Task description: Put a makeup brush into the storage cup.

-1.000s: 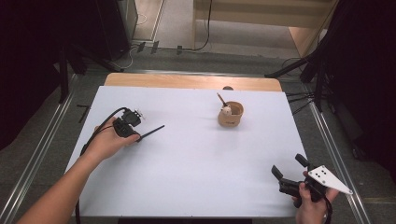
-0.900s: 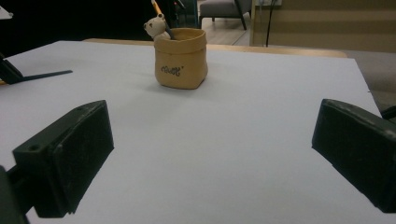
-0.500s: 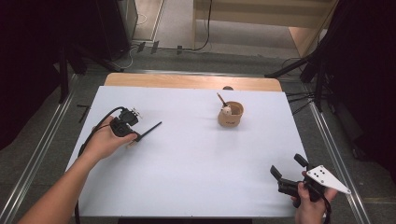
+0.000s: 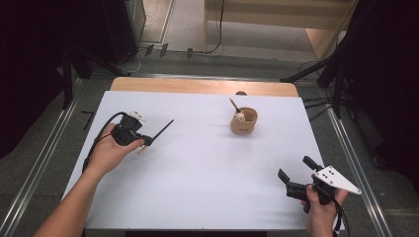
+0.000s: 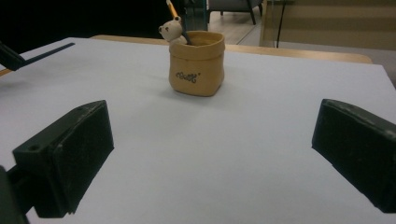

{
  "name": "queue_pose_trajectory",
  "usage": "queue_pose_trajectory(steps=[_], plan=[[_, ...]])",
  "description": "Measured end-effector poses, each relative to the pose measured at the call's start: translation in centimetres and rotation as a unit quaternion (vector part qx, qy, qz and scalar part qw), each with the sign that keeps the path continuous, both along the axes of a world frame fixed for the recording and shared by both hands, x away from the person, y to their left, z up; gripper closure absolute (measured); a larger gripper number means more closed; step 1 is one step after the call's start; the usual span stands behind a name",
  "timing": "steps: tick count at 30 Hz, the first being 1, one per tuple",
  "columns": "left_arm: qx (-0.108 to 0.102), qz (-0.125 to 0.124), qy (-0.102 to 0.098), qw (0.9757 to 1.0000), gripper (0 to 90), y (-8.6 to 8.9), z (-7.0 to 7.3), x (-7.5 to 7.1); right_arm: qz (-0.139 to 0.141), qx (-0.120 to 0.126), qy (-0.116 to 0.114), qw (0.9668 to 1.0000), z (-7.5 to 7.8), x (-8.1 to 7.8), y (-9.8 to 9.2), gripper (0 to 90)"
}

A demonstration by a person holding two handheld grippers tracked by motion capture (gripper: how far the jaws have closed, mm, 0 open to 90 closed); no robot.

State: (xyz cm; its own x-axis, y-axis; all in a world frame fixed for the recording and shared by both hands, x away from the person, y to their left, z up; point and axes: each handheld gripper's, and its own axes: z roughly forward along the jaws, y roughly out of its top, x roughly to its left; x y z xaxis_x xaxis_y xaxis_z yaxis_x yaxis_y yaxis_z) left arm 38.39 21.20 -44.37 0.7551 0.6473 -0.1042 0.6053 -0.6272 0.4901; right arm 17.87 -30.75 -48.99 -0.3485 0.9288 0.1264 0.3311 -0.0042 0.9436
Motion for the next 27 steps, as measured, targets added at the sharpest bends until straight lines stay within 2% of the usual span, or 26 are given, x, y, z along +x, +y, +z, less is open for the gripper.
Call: queue_pose_trajectory(steps=[7, 10, 17, 22, 27], plan=[[-0.044, 0.004, -0.012, 0.999, 85.0, 0.1, 0.7, -0.9, 0.021, -0.007, 0.001, 0.9997, 1.1, 1.6, 1.9, 0.0], [-0.069, 0.006, -0.014, 0.9975, 85.0, -0.2, 0.6, -1.3, 0.026, -0.006, 0.002, 0.9996, 1.5, 2.4, 2.8, 0.0], [-0.107, 0.005, -0.02, 0.994, 85.0, -1.0, 0.8, -1.9, 0.046, -0.009, 0.001, 0.9989, 2.4, 4.5, 5.7, 0.0], [-0.13, -0.003, -0.022, 0.9913, 85.1, -1.6, 0.9, -2.3, 0.054, -0.005, 0.004, 0.9985, 2.7, 5.8, 7.5, 0.0], [-0.14, -0.009, -0.027, 0.9897, 85.1, -2.2, 0.7, -2.9, 0.066, 0.006, 0.006, 0.9978, 2.9, 7.0, 9.2, 0.0]])
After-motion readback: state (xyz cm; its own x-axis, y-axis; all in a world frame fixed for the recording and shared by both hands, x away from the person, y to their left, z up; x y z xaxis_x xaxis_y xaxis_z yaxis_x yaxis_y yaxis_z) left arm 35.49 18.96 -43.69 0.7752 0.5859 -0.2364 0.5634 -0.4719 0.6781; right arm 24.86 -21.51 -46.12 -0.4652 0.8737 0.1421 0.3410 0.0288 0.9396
